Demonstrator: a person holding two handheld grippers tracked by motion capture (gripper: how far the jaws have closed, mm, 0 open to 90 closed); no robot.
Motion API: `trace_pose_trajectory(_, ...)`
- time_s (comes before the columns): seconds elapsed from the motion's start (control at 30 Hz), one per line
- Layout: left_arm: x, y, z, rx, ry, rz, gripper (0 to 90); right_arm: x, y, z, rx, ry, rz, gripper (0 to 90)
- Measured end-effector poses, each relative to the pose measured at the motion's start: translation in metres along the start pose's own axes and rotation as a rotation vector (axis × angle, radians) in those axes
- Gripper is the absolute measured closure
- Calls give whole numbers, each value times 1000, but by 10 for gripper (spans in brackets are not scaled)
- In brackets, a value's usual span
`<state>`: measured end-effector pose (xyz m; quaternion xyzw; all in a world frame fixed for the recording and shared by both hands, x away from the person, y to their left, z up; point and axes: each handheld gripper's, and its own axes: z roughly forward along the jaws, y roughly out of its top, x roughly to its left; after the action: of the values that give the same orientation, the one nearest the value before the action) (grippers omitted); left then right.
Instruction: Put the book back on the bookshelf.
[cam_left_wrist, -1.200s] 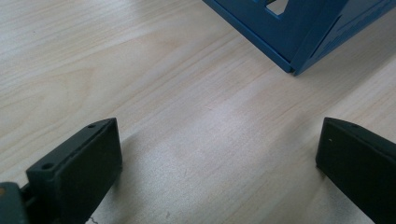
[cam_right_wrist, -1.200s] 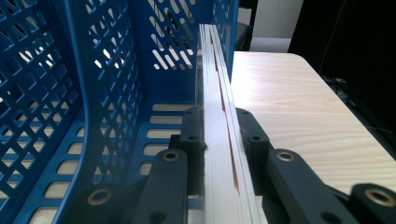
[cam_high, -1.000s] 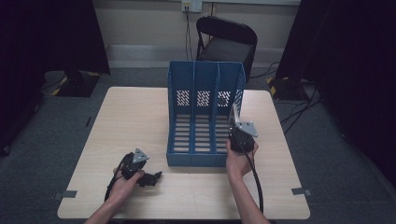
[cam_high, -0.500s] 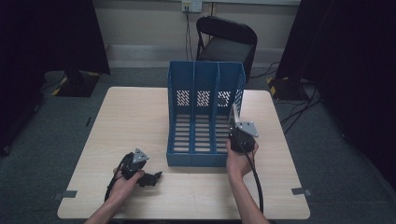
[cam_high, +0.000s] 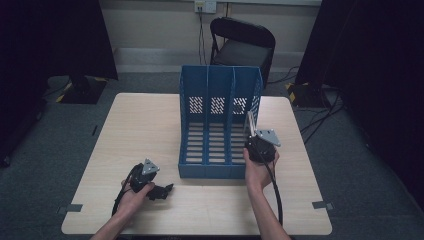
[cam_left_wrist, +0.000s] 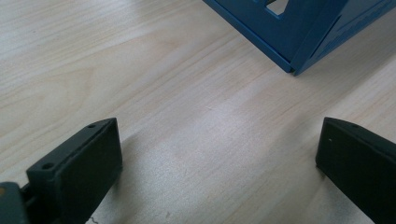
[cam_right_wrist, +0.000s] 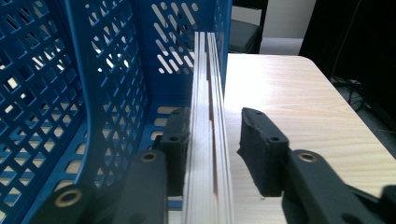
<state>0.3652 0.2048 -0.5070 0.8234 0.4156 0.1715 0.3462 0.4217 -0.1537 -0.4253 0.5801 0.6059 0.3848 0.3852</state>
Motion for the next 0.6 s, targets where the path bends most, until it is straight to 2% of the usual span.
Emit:
trace_pose_trajectory(0.03,0,0,0,0,0,0,0,-1,0,0,-5,13,-3,592)
trace_pose_trajectory(0.1,0,0,0,-1,0,-1,0,0,0,0,-12,3,-22,586)
trace_pose_trajectory(0.33,0,0,0,0,1,0,0,-3,2,1,-8,34,-1,496)
trace_pose_trajectory(0.6,0,0,0,0,0,2,0,-9,10,2,-9,129,14,355)
